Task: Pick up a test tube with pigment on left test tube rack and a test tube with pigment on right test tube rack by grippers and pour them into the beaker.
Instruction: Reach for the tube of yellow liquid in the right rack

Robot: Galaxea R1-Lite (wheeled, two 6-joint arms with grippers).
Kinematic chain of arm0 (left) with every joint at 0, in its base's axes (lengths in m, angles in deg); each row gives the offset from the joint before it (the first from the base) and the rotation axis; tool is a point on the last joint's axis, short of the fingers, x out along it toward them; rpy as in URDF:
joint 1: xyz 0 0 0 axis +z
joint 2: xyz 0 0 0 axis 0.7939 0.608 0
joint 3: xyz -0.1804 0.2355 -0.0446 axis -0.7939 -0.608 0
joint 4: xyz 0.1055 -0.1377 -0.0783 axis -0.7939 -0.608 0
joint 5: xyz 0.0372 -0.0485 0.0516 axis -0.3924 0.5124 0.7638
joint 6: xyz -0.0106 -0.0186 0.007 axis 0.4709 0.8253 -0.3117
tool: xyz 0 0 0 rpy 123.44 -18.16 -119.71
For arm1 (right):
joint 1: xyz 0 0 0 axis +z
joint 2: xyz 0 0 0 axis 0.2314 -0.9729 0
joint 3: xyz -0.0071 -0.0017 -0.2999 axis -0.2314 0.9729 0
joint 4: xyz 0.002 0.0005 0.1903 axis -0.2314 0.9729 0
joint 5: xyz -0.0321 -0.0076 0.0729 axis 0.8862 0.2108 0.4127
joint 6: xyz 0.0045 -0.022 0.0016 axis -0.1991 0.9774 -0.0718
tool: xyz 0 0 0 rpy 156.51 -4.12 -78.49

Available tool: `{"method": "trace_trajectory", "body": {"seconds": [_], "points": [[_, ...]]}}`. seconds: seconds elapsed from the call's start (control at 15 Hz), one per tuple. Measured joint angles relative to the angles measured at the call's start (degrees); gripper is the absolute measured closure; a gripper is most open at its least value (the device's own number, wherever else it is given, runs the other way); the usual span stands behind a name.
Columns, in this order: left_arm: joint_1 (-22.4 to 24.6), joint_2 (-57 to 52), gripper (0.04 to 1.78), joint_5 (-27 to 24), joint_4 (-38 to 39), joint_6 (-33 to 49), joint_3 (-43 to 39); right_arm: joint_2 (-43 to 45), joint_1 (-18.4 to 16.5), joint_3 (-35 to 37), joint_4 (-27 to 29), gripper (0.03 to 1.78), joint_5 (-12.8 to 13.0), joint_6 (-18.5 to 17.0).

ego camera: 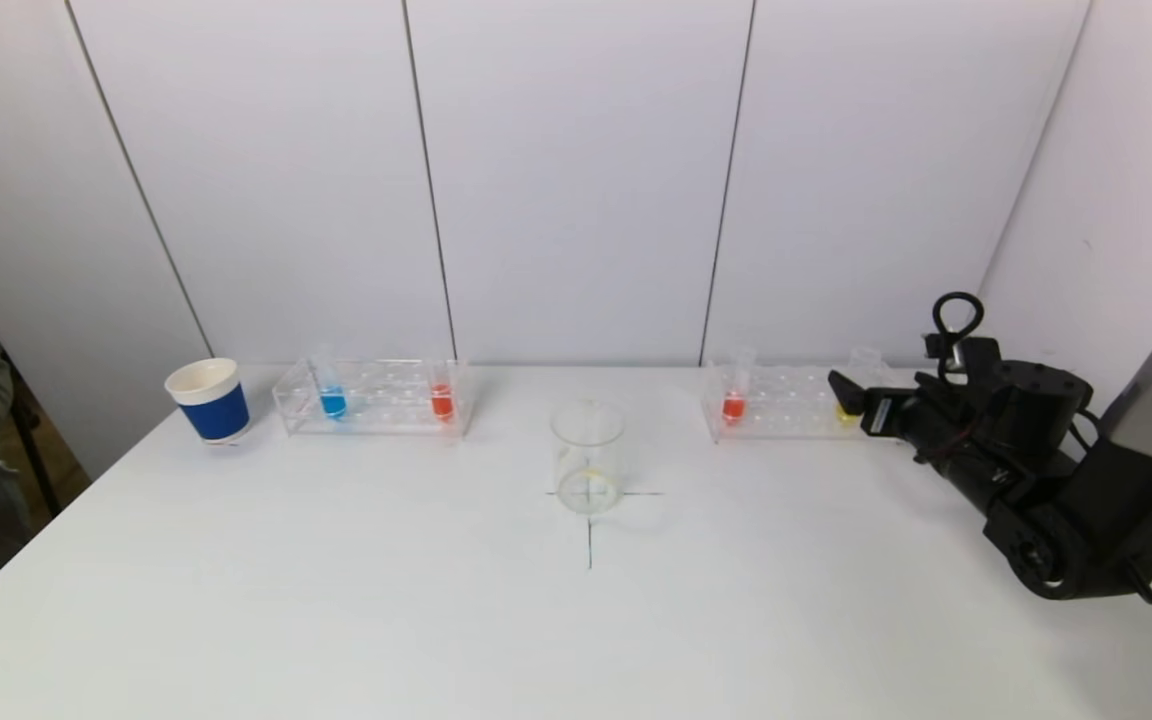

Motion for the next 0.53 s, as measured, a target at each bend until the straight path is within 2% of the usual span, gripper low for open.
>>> {"method": "trace_trajectory", "body": {"seconds": [0.53], "points": [[0.0, 0.0, 0.05, 0.0, 0.0, 0.0, 0.0, -1.5, 0.1, -2.2, -1.1, 0.04, 0.0, 0.1]]}}
